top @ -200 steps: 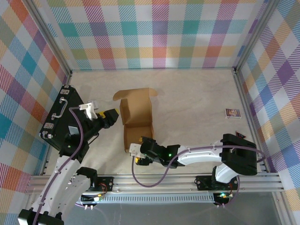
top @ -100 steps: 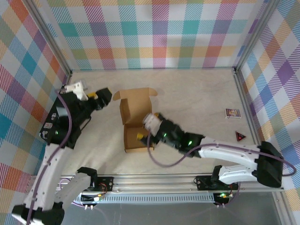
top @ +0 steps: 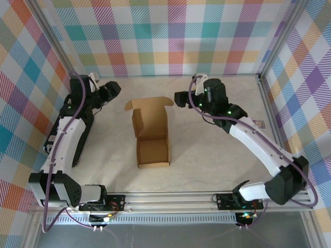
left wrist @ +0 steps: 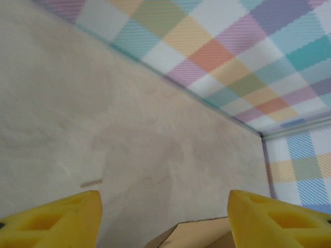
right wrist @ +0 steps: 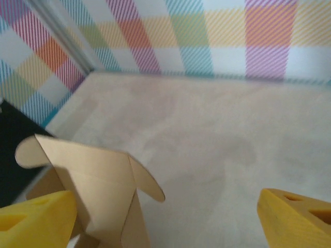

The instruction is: Fold the paper box

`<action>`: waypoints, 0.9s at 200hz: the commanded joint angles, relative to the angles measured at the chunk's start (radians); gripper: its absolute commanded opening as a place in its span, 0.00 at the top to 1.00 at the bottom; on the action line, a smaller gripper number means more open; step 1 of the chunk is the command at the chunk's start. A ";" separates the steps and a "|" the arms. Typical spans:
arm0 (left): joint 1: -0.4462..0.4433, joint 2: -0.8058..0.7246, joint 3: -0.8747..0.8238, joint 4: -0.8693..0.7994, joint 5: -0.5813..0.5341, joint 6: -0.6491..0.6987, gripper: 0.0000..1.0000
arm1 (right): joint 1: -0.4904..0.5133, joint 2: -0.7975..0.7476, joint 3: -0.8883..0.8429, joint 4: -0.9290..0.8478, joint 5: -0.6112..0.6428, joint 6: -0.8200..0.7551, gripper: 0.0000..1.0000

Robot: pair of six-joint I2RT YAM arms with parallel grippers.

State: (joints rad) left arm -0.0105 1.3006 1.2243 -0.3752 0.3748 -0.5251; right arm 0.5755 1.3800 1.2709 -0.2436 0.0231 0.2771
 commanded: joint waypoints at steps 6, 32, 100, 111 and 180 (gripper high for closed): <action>0.009 -0.085 -0.162 0.171 0.064 -0.059 0.47 | 0.014 0.008 -0.074 0.016 -0.197 0.043 0.19; 0.021 -0.096 -0.224 0.212 0.028 -0.063 0.51 | 0.011 0.004 -0.122 0.084 -0.187 0.038 0.25; 0.058 0.193 0.144 0.032 0.328 0.046 0.32 | -0.060 0.284 0.329 -0.231 -0.530 -0.350 0.10; 0.049 0.223 0.207 -0.080 0.330 0.159 0.29 | -0.061 0.333 0.387 -0.299 -0.546 -0.494 0.10; 0.043 0.220 0.227 -0.143 0.391 0.314 0.27 | -0.062 0.721 0.979 -0.775 -0.634 -0.873 0.15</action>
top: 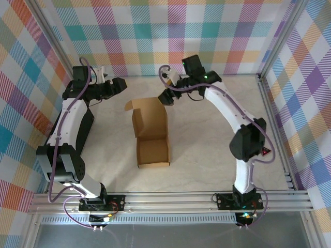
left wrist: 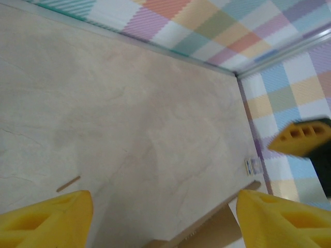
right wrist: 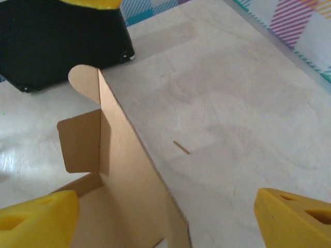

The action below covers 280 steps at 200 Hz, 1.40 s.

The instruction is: Fold the paper box

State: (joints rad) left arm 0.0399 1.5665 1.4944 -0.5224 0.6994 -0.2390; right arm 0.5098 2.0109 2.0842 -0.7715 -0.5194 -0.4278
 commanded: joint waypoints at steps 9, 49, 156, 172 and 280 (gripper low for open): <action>-0.007 -0.073 -0.079 0.029 0.042 -0.009 0.28 | 0.010 0.126 0.210 -0.270 -0.079 -0.182 0.17; -0.009 -0.205 -0.273 0.114 -0.023 -0.131 0.33 | 0.046 0.161 0.225 -0.275 -0.024 -0.223 0.29; -0.024 -0.656 -0.768 0.162 -0.123 -0.339 0.47 | 0.137 0.108 0.129 -0.217 0.147 -0.320 0.80; -0.025 -0.697 -0.830 0.131 -0.155 -0.356 0.44 | 0.148 0.078 0.086 -0.181 0.172 -0.328 0.85; -0.026 -0.885 -1.095 0.142 -0.211 -0.443 0.45 | 0.219 -0.194 -0.318 0.225 0.437 -0.519 0.87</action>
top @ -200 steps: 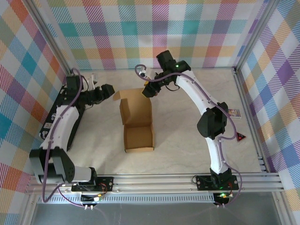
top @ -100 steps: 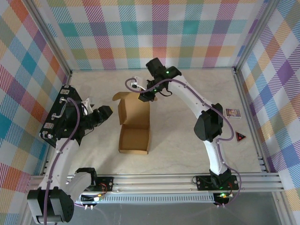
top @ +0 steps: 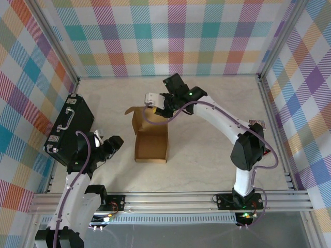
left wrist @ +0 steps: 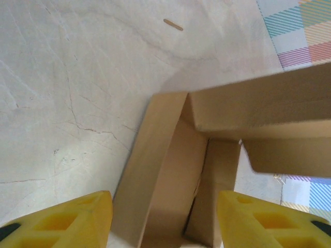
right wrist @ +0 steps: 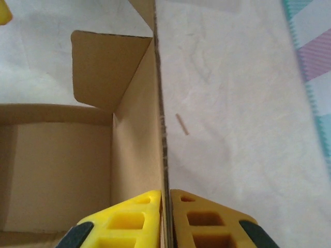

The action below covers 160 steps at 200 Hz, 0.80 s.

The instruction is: Fold the paper box

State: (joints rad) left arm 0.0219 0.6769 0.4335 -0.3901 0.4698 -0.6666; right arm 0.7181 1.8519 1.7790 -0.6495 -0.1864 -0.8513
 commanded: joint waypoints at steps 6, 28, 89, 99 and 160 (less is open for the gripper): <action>-0.010 0.014 -0.042 0.025 0.024 -0.022 0.45 | 0.017 -0.038 -0.018 0.104 0.120 -0.105 0.87; -0.017 0.075 -0.087 0.121 0.060 -0.048 0.45 | 0.035 -0.079 -0.094 0.132 0.142 -0.130 0.87; -0.023 0.249 -0.083 0.298 0.047 -0.061 0.46 | 0.066 -0.171 -0.312 0.272 0.159 -0.146 0.86; -0.023 0.273 -0.070 0.315 0.051 -0.064 0.46 | 0.069 -0.169 -0.322 0.269 0.160 -0.142 0.86; -0.024 0.358 0.009 0.349 -0.001 -0.074 0.46 | 0.088 -0.198 -0.428 0.302 0.182 -0.112 0.85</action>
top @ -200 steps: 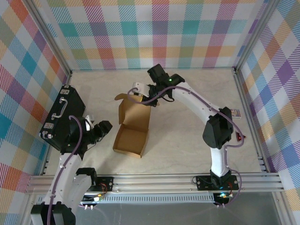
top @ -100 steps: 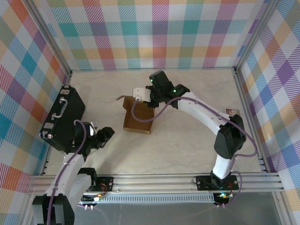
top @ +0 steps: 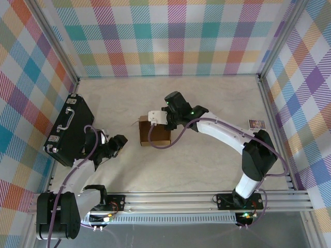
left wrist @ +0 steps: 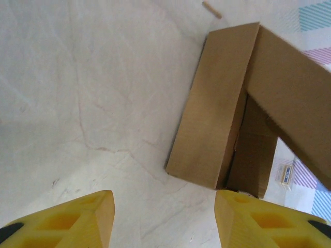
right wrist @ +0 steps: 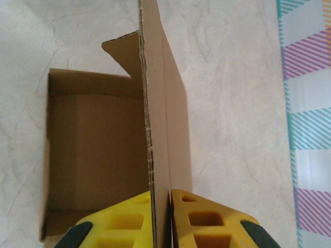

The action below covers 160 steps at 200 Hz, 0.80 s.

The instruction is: Fold the paper box

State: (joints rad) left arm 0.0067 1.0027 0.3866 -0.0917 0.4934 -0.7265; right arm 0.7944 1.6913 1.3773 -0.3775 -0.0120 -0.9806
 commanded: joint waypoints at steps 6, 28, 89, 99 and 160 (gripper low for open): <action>-0.009 0.051 0.069 0.048 -0.028 -0.015 0.45 | 0.015 -0.040 -0.034 0.030 0.012 0.018 0.85; -0.008 0.115 0.103 0.091 -0.010 -0.030 0.46 | 0.028 -0.053 -0.069 0.043 0.023 0.021 0.85; -0.016 0.279 0.204 0.172 0.099 -0.036 0.42 | 0.056 -0.048 -0.155 0.091 0.044 0.040 0.83; -0.017 0.295 0.232 0.162 0.111 -0.029 0.38 | 0.061 -0.043 -0.169 0.102 0.047 0.041 0.83; -0.054 0.392 0.383 0.164 0.163 -0.013 0.15 | 0.100 0.002 -0.233 0.138 0.112 0.037 0.79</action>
State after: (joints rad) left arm -0.0143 1.3529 0.7097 0.0486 0.6010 -0.7578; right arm 0.8772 1.6615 1.1713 -0.2707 0.0704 -0.9546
